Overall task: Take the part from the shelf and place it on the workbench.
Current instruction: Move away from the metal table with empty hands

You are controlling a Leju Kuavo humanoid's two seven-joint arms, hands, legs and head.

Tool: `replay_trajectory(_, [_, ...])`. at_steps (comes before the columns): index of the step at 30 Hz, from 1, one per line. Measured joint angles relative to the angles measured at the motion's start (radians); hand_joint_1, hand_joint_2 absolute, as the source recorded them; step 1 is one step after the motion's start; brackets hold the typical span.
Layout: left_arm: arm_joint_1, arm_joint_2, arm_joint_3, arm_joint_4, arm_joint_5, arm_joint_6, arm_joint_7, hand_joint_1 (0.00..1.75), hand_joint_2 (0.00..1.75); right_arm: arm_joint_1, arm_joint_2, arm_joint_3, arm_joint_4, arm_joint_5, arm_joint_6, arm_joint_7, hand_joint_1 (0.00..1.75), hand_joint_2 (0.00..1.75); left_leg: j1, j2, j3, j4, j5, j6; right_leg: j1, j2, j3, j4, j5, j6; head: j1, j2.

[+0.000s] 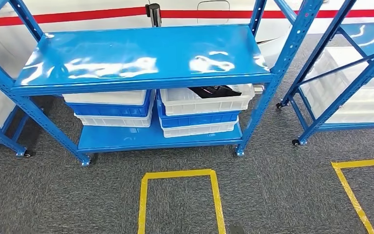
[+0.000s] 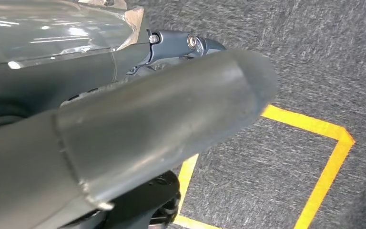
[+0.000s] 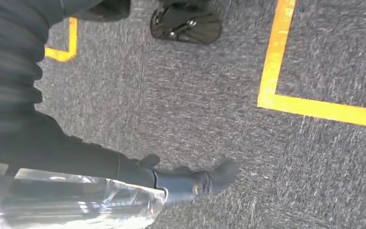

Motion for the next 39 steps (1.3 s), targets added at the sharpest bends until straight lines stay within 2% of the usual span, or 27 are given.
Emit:
replay_trajectory(1, [-0.001, 0.000, 0.000, 0.000, 0.000, 0.000, -0.001, 0.00, 0.00, 0.000, 0.000, 0.000, 0.000, 0.000, 0.000, 0.000, 0.00, 1.75, 0.001, -0.001, 0.012, -0.010, -0.003, 0.008, 0.002, -0.001, -0.023, 0.048, -0.018, -0.005, 0.001, 0.000])
replay_trajectory(3, [-0.001, 0.000, 0.000, 0.000, 0.000, 0.000, -0.001, 0.00, 0.00, 0.002, -0.002, 0.000, 0.000, 0.000, 0.001, -0.001, 0.00, 1.75, -0.006, -0.003, 0.028, -0.014, -0.016, 0.023, 0.004, 0.001, -0.121, 0.198, -0.059, -0.017, 0.002, 0.000])
replay_trajectory(4, [-0.001, 0.000, 0.000, 0.000, 0.000, 0.000, -0.001, 0.00, 0.00, 0.005, -0.003, 0.000, 0.000, 0.000, 0.002, -0.001, 0.00, 1.75, -0.010, -0.006, 0.036, -0.014, -0.024, 0.027, 0.006, 0.001, -0.171, 0.258, -0.066, -0.017, 0.003, 0.000])
replay_trajectory(5, [0.000, 0.000, 0.000, 0.000, 0.000, 0.000, -0.001, 0.00, 0.00, 0.008, -0.004, 0.000, 0.000, 0.000, 0.002, -0.001, 0.00, 1.75, -0.013, -0.011, 0.045, -0.014, -0.032, 0.030, 0.008, 0.001, -0.208, 0.285, -0.055, -0.013, 0.003, 0.000])
replay_trajectory(6, [0.001, -0.001, 0.000, 0.000, 0.000, 0.000, -0.001, 0.00, 0.00, 0.012, -0.005, 0.000, 0.000, -0.001, 0.002, -0.001, 0.00, 1.75, -0.016, -0.015, 0.056, -0.014, -0.041, 0.031, 0.011, 0.002, -0.225, 0.271, -0.025, -0.005, 0.003, 0.000])
replay_trajectory(8, [0.003, -0.002, 0.000, 0.000, 0.000, 0.001, -0.001, 0.00, 0.00, 0.014, -0.007, 0.000, 0.001, -0.001, 0.002, -0.001, 0.00, 1.75, -0.021, -0.020, 0.077, -0.014, -0.058, 0.030, 0.017, 0.001, -0.214, 0.155, 0.070, 0.007, 0.004, 0.000])
replay_trajectory(9, [0.003, -0.002, 0.000, 0.001, 0.000, 0.003, -0.001, 0.00, 0.00, 0.013, -0.009, -0.001, 0.001, -0.001, 0.002, -0.001, 0.00, 1.75, -0.024, -0.022, 0.084, -0.012, -0.068, 0.027, 0.021, 0.001, -0.203, 0.095, 0.111, 0.005, 0.003, 0.000])
replay_trajectory(10, [0.003, -0.002, 0.000, 0.001, 0.000, 0.005, -0.001, 0.00, 0.00, 0.012, -0.009, -0.001, 0.001, -0.002, 0.002, -0.001, 0.00, 1.75, -0.027, -0.023, 0.088, -0.010, -0.078, 0.024, 0.023, 0.001, -0.192, 0.054, 0.139, -0.003, 0.003, 0.000])
replay_trajectory(12, [0.002, -0.001, 0.000, 0.001, -0.001, 0.011, 0.000, 0.00, 0.00, 0.011, -0.010, -0.002, 0.002, -0.004, 0.002, -0.001, 0.00, 1.75, -0.029, -0.024, 0.091, -0.007, -0.091, 0.015, 0.028, 0.002, -0.183, 0.032, 0.150, -0.026, 0.002, 0.000])
replay_trajectory(15, [0.001, -0.001, 0.000, 0.000, -0.001, 0.017, 0.002, 0.00, 0.00, 0.011, -0.009, -0.005, 0.002, -0.006, 0.001, -0.003, 0.00, 1.75, -0.022, -0.022, 0.083, 0.019, -0.114, -0.003, 0.015, 0.004, -0.171, 0.022, 0.151, -0.049, 0.001, 0.000])
replay_trajectory(17, [0.000, -0.001, 0.000, 0.000, -0.002, 0.019, 0.002, 0.00, 0.00, 0.011, -0.007, -0.006, 0.002, -0.006, 0.000, -0.005, 0.00, 1.75, -0.011, -0.020, 0.036, 0.114, -0.164, -0.021, 0.010, 0.004, -0.163, 0.017, 0.148, -0.059, -0.002, 0.000])
replay_trajectory(19, [0.000, -0.001, 0.000, 0.000, -0.003, 0.021, 0.002, 0.00, 0.00, 0.011, -0.005, -0.007, 0.002, -0.006, -0.001, -0.006, 0.00, 1.75, 0.003, -0.018, -0.037, 0.234, -0.208, -0.037, 0.008, 0.004, -0.158, 0.017, 0.141, -0.064, -0.003, 0.000])
replay_trajectory(20, [0.000, -0.001, 0.000, 0.000, -0.003, 0.022, 0.002, 0.00, 0.00, 0.011, -0.004, -0.007, 0.002, -0.005, -0.001, -0.005, 0.00, 1.75, 0.010, -0.017, -0.062, 0.262, -0.204, -0.043, 0.006, 0.005, -0.153, 0.017, 0.137, -0.062, -0.003, 0.000])
replay_trajectory(21, [0.001, 0.000, 0.000, 0.000, -0.002, 0.023, 0.002, 0.00, 0.00, 0.012, -0.004, -0.007, 0.002, -0.005, -0.001, -0.005, 0.00, 1.75, 0.016, -0.016, -0.069, 0.254, -0.180, -0.048, 0.003, 0.006, -0.147, 0.017, 0.131, -0.059, -0.003, 0.000])
replay_trajectory(22, [0.000, 0.000, 0.000, 0.000, -0.001, 0.024, 0.002, 0.00, 0.00, 0.012, -0.004, -0.007, 0.002, -0.004, -0.001, -0.005, 0.00, 1.75, 0.021, -0.015, -0.056, 0.209, -0.138, -0.053, -0.001, 0.008, -0.138, 0.017, 0.125, -0.054, -0.003, 0.000])
replay_trajectory(23, [0.000, 0.000, 0.000, 0.000, 0.000, 0.025, 0.002, 0.00, 0.00, 0.012, -0.003, -0.007, 0.002, -0.003, -0.001, -0.005, 0.00, 1.75, 0.025, -0.014, -0.030, 0.140, -0.091, -0.056, -0.004, 0.009, -0.128, 0.017, 0.118, -0.047, -0.003, 0.000])
replay_trajectory(24, [0.000, 0.001, 0.000, 0.000, 0.000, 0.028, 0.002, 0.00, 0.00, 0.011, -0.003, -0.007, 0.002, -0.001, -0.001, -0.004, 0.00, 1.75, 0.024, -0.013, -0.003, 0.077, -0.059, -0.057, -0.004, 0.009, -0.120, 0.017, 0.111, -0.040, -0.004, 0.000])
replay_trajectory(25, [-0.001, 0.001, 0.000, 0.000, 0.000, 0.033, 0.001, 0.00, 0.00, 0.009, -0.003, -0.007, 0.002, 0.000, -0.001, -0.004, 0.00, 1.75, 0.022, -0.013, 0.018, 0.034, -0.042, -0.054, -0.003, 0.009, -0.116, 0.016, 0.106, -0.032, -0.005, 0.000])
replay_trajectory(26, [-0.002, 0.001, 0.000, 0.000, 0.000, 0.042, -0.001, 0.00, 0.00, 0.007, -0.003, -0.007, 0.002, 0.002, 0.000, -0.003, 0.00, 1.75, 0.018, -0.013, 0.030, 0.013, -0.039, -0.049, -0.002, 0.009, -0.114, 0.014, 0.103, -0.025, -0.006, 0.000])
replay_trajectory(29, [-0.003, 0.001, 0.000, -0.001, 0.000, 0.084, -0.018, 0.00, 0.00, 0.004, -0.002, -0.007, 0.002, 0.007, 0.000, -0.002, 0.00, 1.75, 0.009, -0.015, 0.041, 0.001, -0.044, -0.021, 0.000, 0.006, -0.108, 0.005, 0.099, -0.006, -0.006, 0.000])
replay_trajectory(31, [-0.004, 0.000, 0.000, -0.001, 0.000, 0.102, -0.029, 0.00, 0.87, 0.003, -0.002, -0.007, 0.002, 0.008, 0.000, -0.002, 0.00, 1.75, 0.010, -0.013, 0.052, -0.015, -0.038, -0.002, 0.003, 0.005, -0.127, 0.049, 0.072, -0.006, -0.003, 0.000])
replay_trajectory(33, [-0.005, 0.001, 0.000, -0.001, -0.001, 0.113, -0.036, 0.00, 1.75, 0.003, -0.003, -0.008, 0.002, 0.008, 0.000, -0.002, 0.00, 1.75, 0.006, -0.012, 0.058, -0.022, -0.040, 0.012, 0.005, 0.004, -0.199, 0.179, 0.020, -0.020, 0.000, 0.000])
replay_trajectory(35, [-0.005, 0.001, 0.000, -0.001, -0.001, 0.122, -0.043, 0.00, 1.75, 0.007, -0.004, -0.008, 0.002, 0.008, 0.001, -0.002, 0.00, 1.75, -0.001, -0.014, 0.062, -0.022, -0.045, 0.019, 0.008, 0.004, -0.271, 0.291, -0.007, -0.023, 0.001, 0.000])
replay_trajectory(36, [-0.005, 0.001, 0.000, -0.001, -0.001, 0.124, -0.045, 0.00, 1.75, 0.008, -0.004, -0.009, 0.002, 0.008, 0.001, -0.002, 0.00, 1.75, -0.004, -0.016, 0.066, -0.022, -0.047, 0.021, 0.011, 0.004, -0.282, 0.295, 0.005, -0.019, 0.001, 0.000])
replay_trajectory(37, [-0.004, 0.001, 0.000, -0.001, -0.001, 0.126, -0.046, 0.00, 1.75, 0.009, -0.004, -0.011, 0.002, 0.008, 0.001, -0.002, 0.00, 1.75, -0.008, -0.018, 0.071, -0.022, -0.050, 0.022, 0.014, 0.004, -0.271, 0.257, 0.034, -0.013, 0.001, 0.000])
replay_trajectory(38, [-0.004, 0.001, 0.000, -0.001, -0.001, 0.126, -0.047, 0.00, 1.75, 0.010, -0.005, -0.012, 0.002, 0.008, 0.001, -0.003, 0.00, 1.75, -0.011, -0.020, 0.077, -0.022, -0.053, 0.023, 0.018, 0.004, -0.245, 0.188, 0.072, -0.010, 0.002, 0.000])
replay_trajectory(39, [-0.004, 0.001, 0.000, -0.001, -0.001, 0.126, -0.047, 0.00, 1.75, 0.009, -0.006, -0.014, 0.002, 0.008, 0.001, -0.003, 0.00, 1.75, -0.015, -0.021, 0.082, -0.021, -0.058, 0.022, 0.022, 0.005, -0.217, 0.116, 0.108, -0.012, 0.002, 0.000])
